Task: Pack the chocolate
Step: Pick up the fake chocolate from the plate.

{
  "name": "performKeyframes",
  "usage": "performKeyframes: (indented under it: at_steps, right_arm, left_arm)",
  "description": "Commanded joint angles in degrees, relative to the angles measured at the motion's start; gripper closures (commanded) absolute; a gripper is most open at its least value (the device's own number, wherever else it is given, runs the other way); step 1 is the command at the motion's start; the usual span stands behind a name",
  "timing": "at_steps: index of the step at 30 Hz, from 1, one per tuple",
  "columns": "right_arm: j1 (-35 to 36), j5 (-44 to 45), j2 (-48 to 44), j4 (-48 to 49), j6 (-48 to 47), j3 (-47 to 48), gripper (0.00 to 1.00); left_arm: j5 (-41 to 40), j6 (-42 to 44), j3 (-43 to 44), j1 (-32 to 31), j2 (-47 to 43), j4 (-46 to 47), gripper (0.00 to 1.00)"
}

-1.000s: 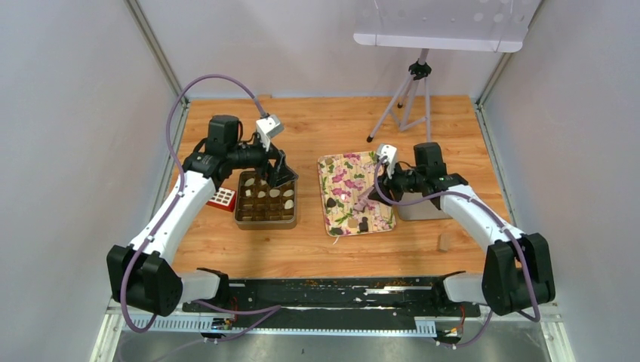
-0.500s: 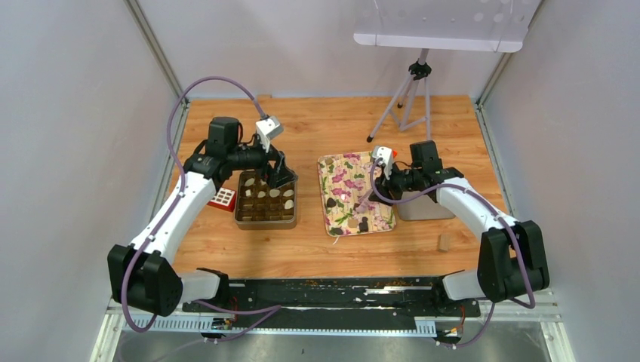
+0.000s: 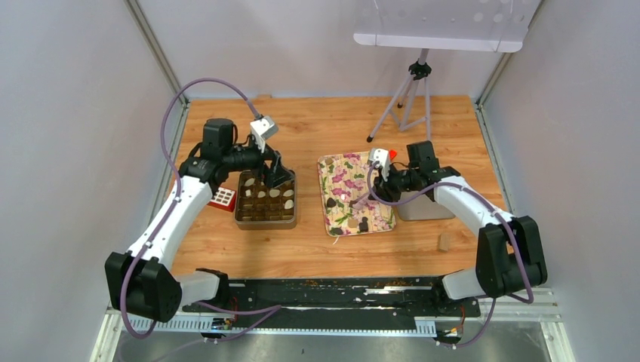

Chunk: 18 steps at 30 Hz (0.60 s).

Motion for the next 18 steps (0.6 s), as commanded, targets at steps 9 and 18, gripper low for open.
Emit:
performKeyframes:
  at_steps: [9, 18]
  right_arm:
    - [7.27, -5.02, -1.27, -0.01, 6.37, 13.34, 0.88]
    - [17.16, -7.03, 6.58, 5.43, 13.17, 24.72, 0.88]
  left_arm:
    - [-11.95, -3.51, -2.5, 7.06, -6.16, 1.51, 0.0]
    - [-25.04, -4.78, -5.21, 13.1, -12.21, -0.23, 0.0]
